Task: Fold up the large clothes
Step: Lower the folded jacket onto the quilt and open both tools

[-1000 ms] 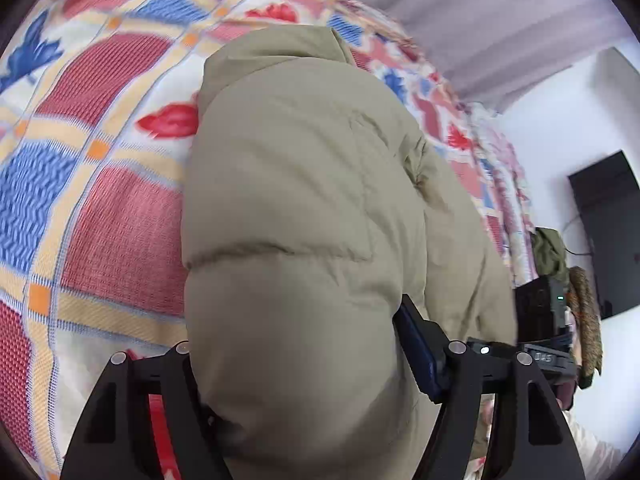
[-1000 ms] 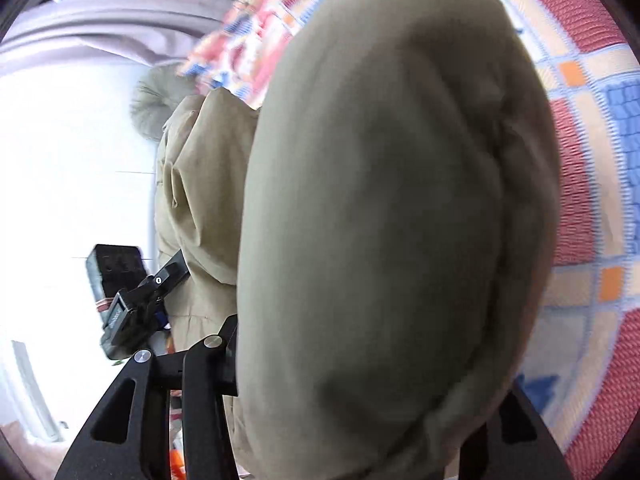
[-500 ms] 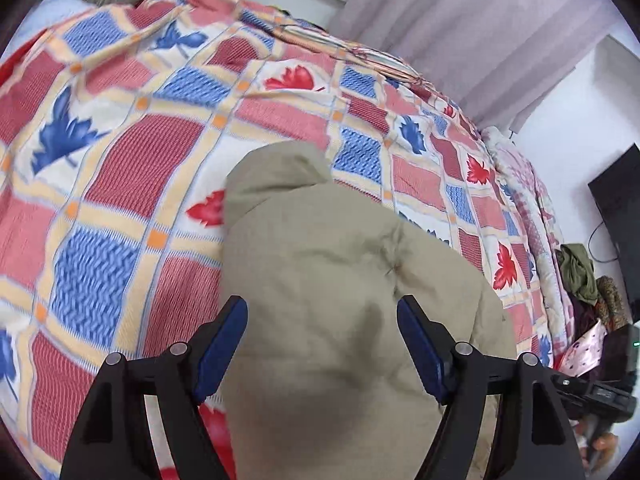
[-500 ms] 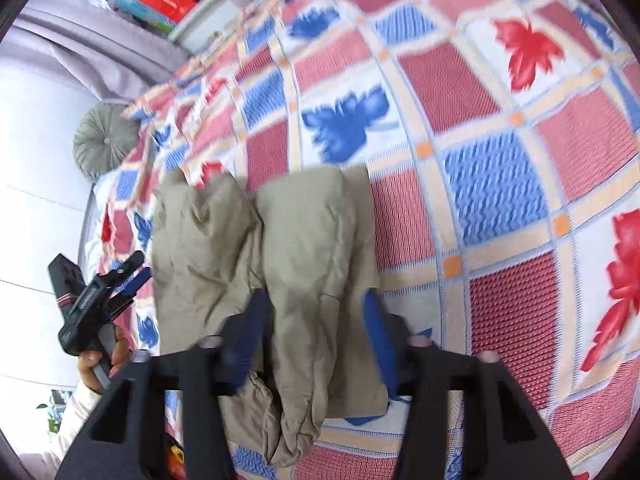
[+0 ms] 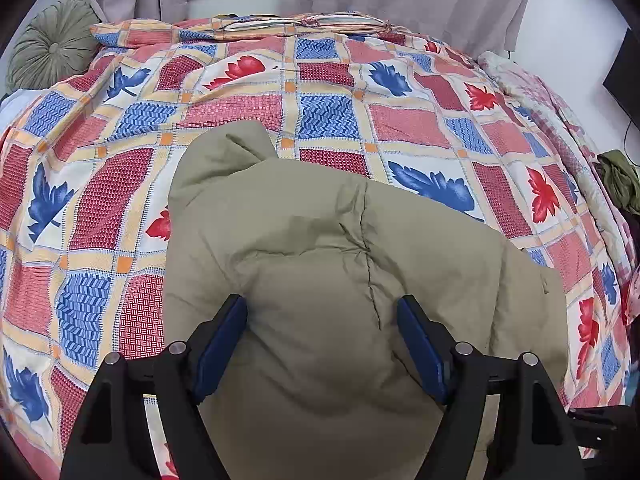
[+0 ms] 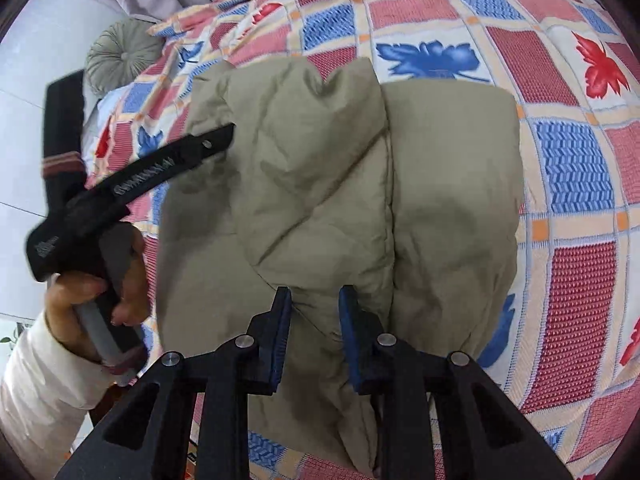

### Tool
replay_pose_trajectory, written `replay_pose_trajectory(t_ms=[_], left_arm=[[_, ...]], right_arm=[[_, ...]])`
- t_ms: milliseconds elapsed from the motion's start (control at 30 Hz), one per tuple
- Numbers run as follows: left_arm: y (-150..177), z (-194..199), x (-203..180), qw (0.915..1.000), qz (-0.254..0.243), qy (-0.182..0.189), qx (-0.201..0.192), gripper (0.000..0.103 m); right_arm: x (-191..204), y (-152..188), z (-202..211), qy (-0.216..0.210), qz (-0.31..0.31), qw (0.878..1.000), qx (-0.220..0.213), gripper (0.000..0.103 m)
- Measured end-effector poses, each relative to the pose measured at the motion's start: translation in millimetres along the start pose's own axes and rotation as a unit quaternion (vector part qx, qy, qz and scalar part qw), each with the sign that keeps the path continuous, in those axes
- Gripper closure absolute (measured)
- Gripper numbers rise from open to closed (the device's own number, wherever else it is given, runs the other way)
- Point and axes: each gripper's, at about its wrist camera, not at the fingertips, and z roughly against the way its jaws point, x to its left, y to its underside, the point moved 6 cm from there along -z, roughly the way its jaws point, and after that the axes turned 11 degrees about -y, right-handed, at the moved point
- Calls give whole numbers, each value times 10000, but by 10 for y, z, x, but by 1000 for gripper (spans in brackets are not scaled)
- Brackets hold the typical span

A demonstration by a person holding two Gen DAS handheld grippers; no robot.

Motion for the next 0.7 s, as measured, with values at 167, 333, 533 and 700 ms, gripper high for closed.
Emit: replay_pose_trajectory(t_ms=[167,333,533,700], left_arm=[[88,171,20,9998,-76,-73,144,25],[257,347,77,9995,5,-61,323,25],[492,525,127,9985,15,-48,550,21],[677,647,158,9973,41,32,730,21]], right_arm=[[-241,57,-130,334,-210,9992,105,79],[-354,82,-151,256,-423,9987,90,79],[-318,84,-83,261,-479,9985,61,76],[-294,121,51,255,-545,9982,22,75]])
